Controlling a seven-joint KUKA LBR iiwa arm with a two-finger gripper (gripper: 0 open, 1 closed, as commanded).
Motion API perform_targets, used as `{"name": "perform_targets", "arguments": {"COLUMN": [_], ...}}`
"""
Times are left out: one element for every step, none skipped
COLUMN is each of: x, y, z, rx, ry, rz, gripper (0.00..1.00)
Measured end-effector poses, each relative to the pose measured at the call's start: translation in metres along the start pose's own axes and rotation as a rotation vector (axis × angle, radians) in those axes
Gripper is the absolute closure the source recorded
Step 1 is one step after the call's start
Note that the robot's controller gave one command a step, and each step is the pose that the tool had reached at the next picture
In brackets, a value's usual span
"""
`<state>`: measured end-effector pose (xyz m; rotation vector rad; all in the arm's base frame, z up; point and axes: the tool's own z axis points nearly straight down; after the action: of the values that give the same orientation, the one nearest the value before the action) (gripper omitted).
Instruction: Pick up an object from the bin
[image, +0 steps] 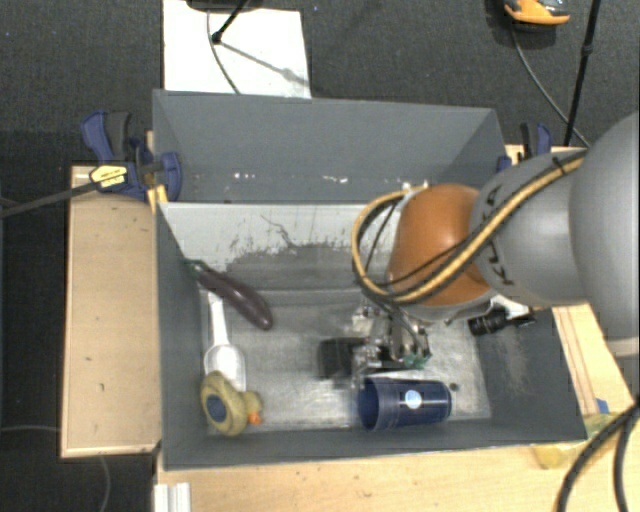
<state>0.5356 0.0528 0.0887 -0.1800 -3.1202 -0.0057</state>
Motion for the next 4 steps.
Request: {"name": "perform_targets", "arguments": {"x": [0.001, 0.001, 0.001, 0.002], "y": [0.000, 0.000, -0.001, -0.001], "z": [-0.003, -0.005, -0.011, -0.029], "rx": [0.000, 0.001, 0.003, 0.004], "ry": [-0.004, -0.008, -0.010, -0.008], "rz": [-0.001, -0.002, -0.001, -0.001], "gripper": [1.00, 1.00, 1.00, 1.00]}}
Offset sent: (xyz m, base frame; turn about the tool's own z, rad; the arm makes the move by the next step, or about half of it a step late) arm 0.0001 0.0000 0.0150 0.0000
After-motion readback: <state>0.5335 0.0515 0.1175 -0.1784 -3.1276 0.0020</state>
